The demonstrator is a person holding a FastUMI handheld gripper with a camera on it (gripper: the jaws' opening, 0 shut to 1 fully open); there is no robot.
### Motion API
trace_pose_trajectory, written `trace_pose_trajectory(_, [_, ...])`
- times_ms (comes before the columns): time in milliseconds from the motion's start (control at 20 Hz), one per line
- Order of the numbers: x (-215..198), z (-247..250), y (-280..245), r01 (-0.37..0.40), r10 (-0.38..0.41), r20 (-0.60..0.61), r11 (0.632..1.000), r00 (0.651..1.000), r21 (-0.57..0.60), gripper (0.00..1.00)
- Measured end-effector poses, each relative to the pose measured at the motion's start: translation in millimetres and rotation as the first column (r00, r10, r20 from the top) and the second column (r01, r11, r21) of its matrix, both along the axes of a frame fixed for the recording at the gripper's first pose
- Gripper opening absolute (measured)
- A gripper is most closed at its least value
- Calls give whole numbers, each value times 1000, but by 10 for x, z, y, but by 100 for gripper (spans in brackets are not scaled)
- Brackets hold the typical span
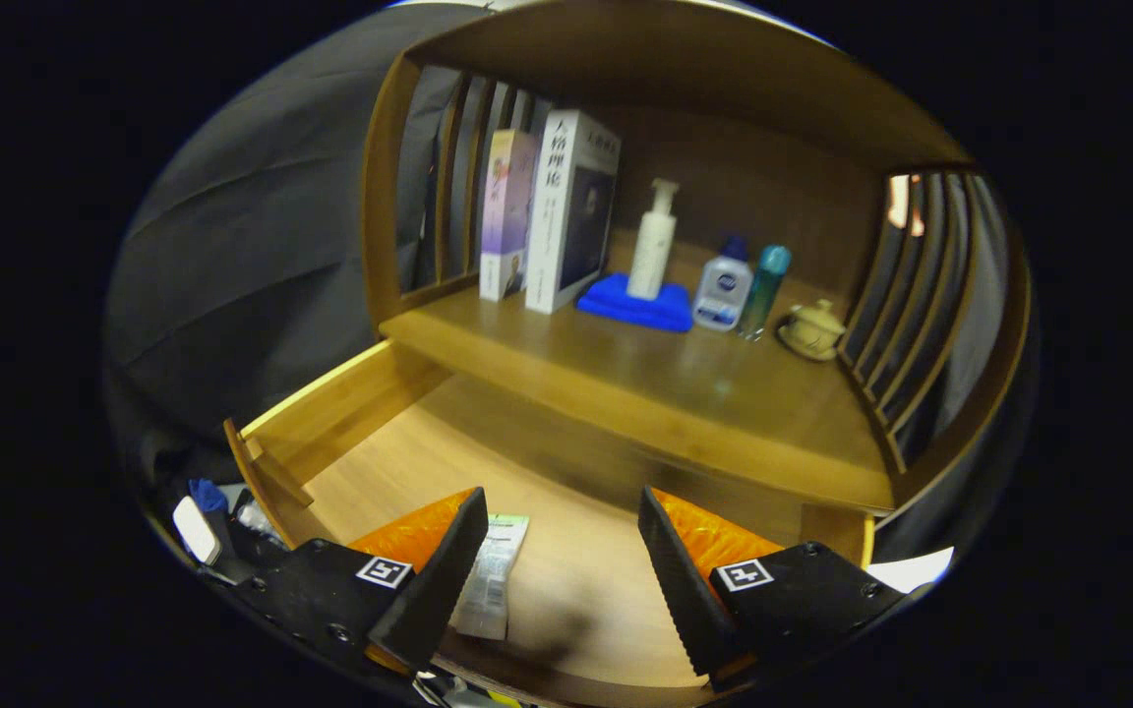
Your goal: Pull open the drawer, take out the items inside it, and place them on the countertop above the cabinet.
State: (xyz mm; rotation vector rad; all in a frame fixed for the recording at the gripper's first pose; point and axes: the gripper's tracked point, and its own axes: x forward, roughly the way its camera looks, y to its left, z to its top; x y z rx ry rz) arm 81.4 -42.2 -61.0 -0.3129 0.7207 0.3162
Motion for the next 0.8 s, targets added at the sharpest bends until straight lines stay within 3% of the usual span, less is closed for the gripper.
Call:
trace_pose_trajectory(200, [-61, -307, 166, -91, 86, -215, 996, 973, -16, 96])
trace_pose_trajectory(550, [-140, -697, 274, -158, 128, -416, 987, 900, -36, 97])
trace_pose_trajectory(700, [-164, -854, 313, -155, 124, -493, 988, 861, -23, 86])
trace_pose_trajectory(800, [-180, -916, 260, -187, 128, -536, 981, 835, -57, 86])
